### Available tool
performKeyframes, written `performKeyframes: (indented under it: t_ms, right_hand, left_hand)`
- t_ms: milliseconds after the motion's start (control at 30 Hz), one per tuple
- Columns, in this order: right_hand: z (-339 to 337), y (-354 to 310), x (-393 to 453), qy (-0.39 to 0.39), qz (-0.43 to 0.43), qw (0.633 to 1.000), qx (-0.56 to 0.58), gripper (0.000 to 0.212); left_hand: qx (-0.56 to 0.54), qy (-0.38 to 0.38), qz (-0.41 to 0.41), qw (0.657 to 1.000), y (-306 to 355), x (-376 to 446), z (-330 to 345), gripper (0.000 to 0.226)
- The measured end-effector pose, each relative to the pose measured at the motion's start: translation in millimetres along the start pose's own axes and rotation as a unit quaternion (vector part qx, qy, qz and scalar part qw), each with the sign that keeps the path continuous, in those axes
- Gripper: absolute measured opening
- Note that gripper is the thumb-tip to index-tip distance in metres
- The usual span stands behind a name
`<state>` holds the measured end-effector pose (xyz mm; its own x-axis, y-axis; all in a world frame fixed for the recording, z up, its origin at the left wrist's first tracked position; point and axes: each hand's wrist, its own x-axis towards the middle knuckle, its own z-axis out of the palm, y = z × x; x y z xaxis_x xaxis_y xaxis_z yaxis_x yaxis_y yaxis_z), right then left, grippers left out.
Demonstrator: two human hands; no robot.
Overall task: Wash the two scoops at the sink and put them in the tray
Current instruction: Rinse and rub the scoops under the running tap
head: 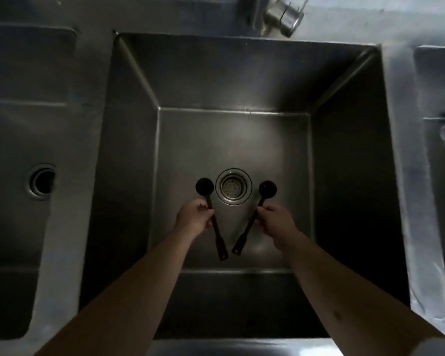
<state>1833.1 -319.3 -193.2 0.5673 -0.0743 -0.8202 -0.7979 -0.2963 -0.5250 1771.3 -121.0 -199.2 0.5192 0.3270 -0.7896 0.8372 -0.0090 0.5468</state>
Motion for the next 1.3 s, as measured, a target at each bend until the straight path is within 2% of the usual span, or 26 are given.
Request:
performKeyframes:
  t_ms: [200, 500, 600, 667, 800, 900, 967, 1033, 1133, 1233, 1300]
  right_hand:
    - [4.4, 32.8, 43.8, 0.019, 0.025, 0.999, -0.015, 0.031]
    - [6.9, 43.7, 62.7, 0.038, 0.034, 0.998, -0.035, 0.024]
    - [-2.3, 37.4, 48.6, 0.034, 0.044, 0.998, -0.041, 0.025]
    - [-13.0, 20.6, 32.6, 0.038, 0.037, 0.995, -0.085, 0.025]
    - [-35.5, -71.6, 5.9, 0.076, -0.046, 0.974, -0.209, 0.032]
    - [-44.1, -175.8, -18.0, 0.119, -0.184, 0.965, -0.143, 0.023]
    - [-48.1, -241.9, -33.1, 0.158, -0.289, 0.94, -0.084, 0.024]
    - [-50.0, -297.9, -40.5, 0.157, -0.35, 0.923, -0.042, 0.026]
    - [-45.7, -355.6, -31.7, 0.124, -0.376, 0.917, -0.048, 0.031]
    - [-32.1, -382.1, -3.8, 0.143, -0.369, 0.903, -0.165, 0.015]
    - [-23.0, -385.1, 15.7, 0.145, -0.337, 0.908, -0.2, 0.009]
  left_hand:
    - [-0.003, 0.023, -0.041, 0.999, -23.5, 36.9, 22.3, 0.029]
    - [0.008, 0.065, -0.072, 0.995, -42.9, 51.8, 25.9, 0.021]
    - [0.051, 0.079, -0.074, 0.993, -35.8, 42.7, 15.9, 0.024]
    - [0.04, 0.111, -0.07, 0.991, -18.1, 30.3, 6.5, 0.027]
    - [0.016, 0.128, 0.057, 0.99, 61.1, -1.6, -8.6, 0.02]
    - [0.031, 0.127, 0.211, 0.969, 153.8, -24.5, -19.8, 0.035]
    - [0.011, 0.131, 0.313, 0.941, 222.1, -37.1, -27.6, 0.041]
    - [-0.004, 0.114, 0.386, 0.916, 285.5, -43.5, -34.4, 0.055]
    - [0.058, 0.113, 0.429, 0.895, 358.6, -38.2, -39.8, 0.067]
    - [0.108, 0.051, 0.403, 0.907, 389.1, -21.5, -35.0, 0.046]
    - [0.13, 0.057, 0.403, 0.904, 390.1, -10.5, -29.2, 0.028]
